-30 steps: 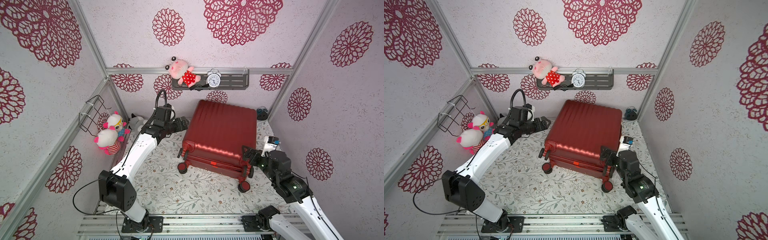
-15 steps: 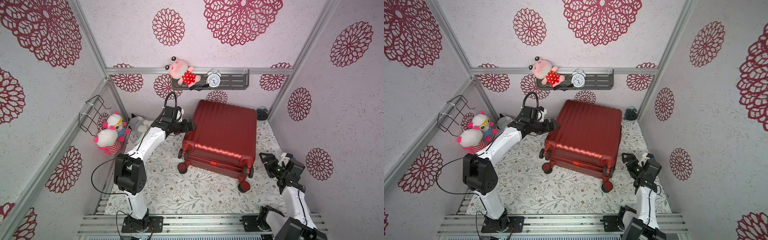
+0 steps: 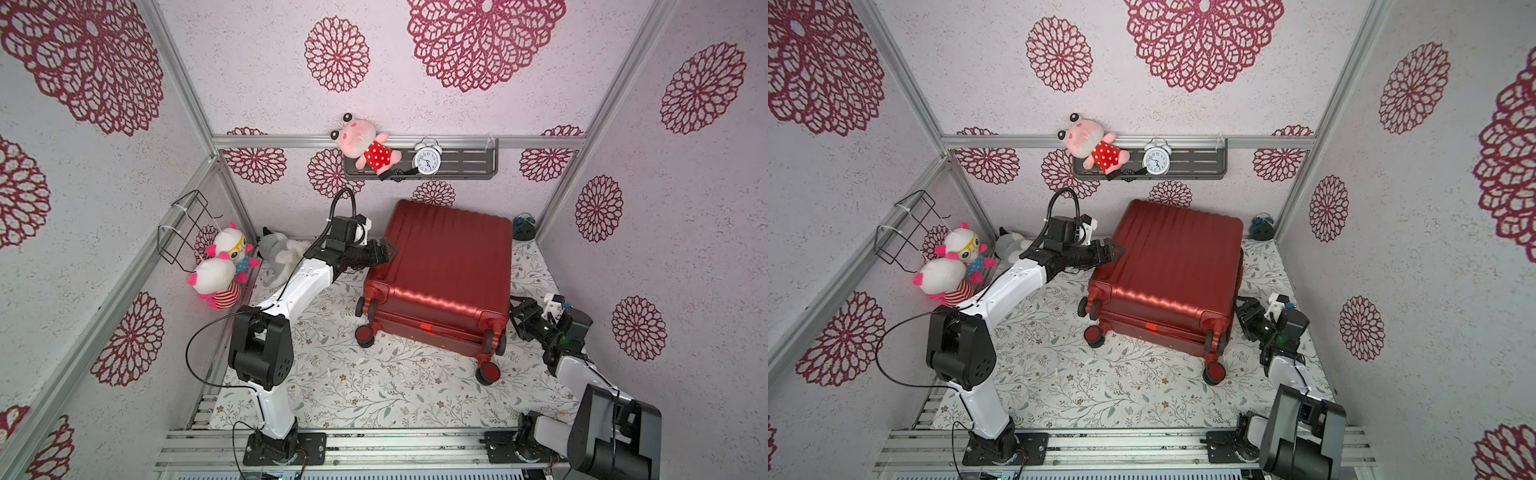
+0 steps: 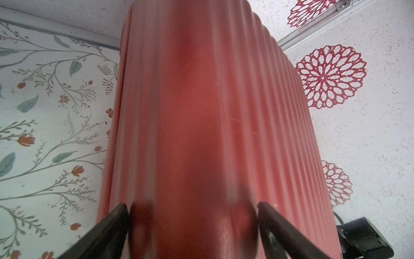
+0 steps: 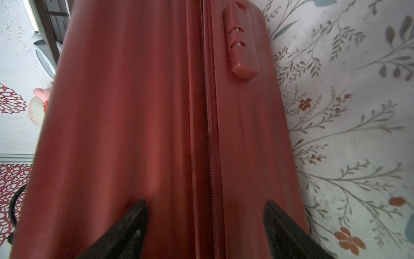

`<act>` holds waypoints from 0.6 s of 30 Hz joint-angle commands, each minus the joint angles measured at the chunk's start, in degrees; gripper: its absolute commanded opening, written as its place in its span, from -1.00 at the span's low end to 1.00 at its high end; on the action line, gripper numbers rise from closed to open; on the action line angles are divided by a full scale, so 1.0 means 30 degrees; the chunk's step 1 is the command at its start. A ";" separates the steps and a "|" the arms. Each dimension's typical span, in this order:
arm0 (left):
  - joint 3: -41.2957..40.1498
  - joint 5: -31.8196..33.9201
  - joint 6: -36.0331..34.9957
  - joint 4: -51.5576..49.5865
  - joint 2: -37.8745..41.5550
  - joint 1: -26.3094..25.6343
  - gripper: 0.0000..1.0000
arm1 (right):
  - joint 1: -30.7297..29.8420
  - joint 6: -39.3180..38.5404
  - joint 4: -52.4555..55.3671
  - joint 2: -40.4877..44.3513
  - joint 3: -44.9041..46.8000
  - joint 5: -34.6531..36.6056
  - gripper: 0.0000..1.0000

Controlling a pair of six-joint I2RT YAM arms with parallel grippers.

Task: Open the suitcase zippers
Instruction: Open the suitcase at the center of the board.

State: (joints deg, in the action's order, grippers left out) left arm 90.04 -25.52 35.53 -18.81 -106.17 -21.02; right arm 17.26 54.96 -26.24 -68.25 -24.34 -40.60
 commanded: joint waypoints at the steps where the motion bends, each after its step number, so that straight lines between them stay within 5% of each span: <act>1: -0.0535 -0.2055 0.0024 0.0556 -0.0788 -0.1883 0.83 | -0.2692 -0.0773 -0.0341 0.0835 -0.1253 -0.3237 0.69; 18: -0.3012 -0.2782 0.1216 0.3092 -0.0401 -0.1312 0.82 | -0.5419 -0.0531 0.0323 0.2086 -0.2288 -0.3272 0.62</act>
State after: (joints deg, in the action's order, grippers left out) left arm 84.49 -23.59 38.24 -10.20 -104.47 -20.38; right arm 10.41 56.05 -18.48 -64.69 -27.62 -28.58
